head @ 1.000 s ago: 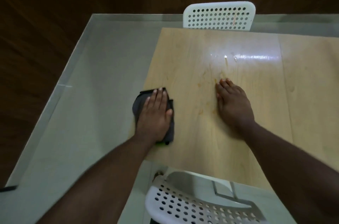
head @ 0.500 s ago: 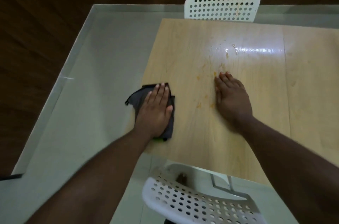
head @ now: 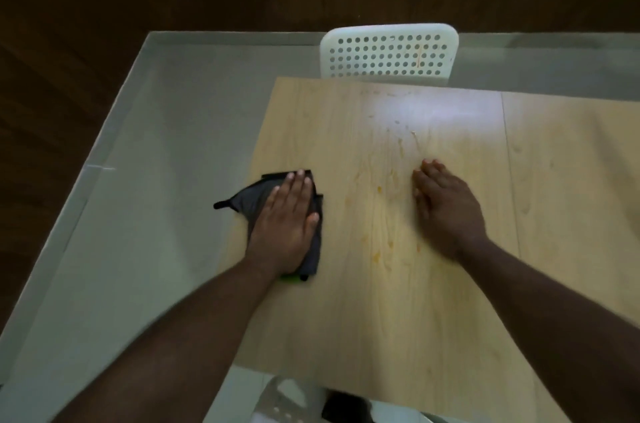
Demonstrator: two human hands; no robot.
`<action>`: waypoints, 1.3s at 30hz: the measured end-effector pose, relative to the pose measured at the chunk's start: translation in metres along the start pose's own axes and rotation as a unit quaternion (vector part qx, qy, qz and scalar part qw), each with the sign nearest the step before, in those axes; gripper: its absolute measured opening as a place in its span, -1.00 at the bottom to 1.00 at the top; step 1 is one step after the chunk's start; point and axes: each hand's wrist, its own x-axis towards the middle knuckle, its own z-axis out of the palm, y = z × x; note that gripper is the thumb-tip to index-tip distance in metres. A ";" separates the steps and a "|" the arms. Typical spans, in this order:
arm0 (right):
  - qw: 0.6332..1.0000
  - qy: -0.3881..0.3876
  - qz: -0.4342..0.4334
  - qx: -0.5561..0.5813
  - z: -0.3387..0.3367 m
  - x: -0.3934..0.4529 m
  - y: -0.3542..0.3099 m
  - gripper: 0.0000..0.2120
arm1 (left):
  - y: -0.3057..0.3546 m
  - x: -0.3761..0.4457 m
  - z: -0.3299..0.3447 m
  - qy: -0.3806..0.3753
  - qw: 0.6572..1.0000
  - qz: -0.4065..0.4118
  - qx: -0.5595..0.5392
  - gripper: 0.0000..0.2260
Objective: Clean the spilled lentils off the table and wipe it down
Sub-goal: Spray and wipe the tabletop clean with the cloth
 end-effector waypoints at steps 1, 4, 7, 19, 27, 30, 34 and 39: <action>1.000 0.005 0.016 -0.001 -0.004 0.017 0.011 -0.52 | -0.004 0.029 -0.002 0.003 1.000 -0.006 0.005 -0.38; 1.000 0.014 0.023 0.004 -0.005 0.047 0.018 -0.52 | -0.002 0.112 -0.013 0.011 1.000 -0.008 0.015 -0.35; 0.999 0.019 0.025 0.017 0.002 0.054 0.020 -0.53 | 0.023 0.182 -0.017 0.020 1.000 0.008 0.002 -0.36; 0.999 0.005 0.043 -0.022 0.002 0.060 0.021 -0.45 | 0.017 0.212 -0.028 0.004 0.999 0.049 0.017 -0.38; 0.998 -0.003 0.037 -0.052 0.007 0.060 0.022 -0.43 | 0.090 0.200 -0.016 -0.004 0.994 0.113 0.011 -0.38; 0.997 -0.008 0.039 -0.061 0.004 0.061 0.022 -0.43 | 0.077 0.177 -0.021 -0.032 0.988 0.153 0.000 -0.39; 0.998 -0.009 0.037 -0.057 0.007 0.063 0.023 -0.43 | 0.041 0.235 -0.030 -0.007 0.997 0.079 0.012 -0.39; 0.997 -0.005 0.038 -0.060 0.010 0.063 0.026 -0.44 | 0.079 0.271 -0.028 0.007 0.999 0.052 -0.012 -0.38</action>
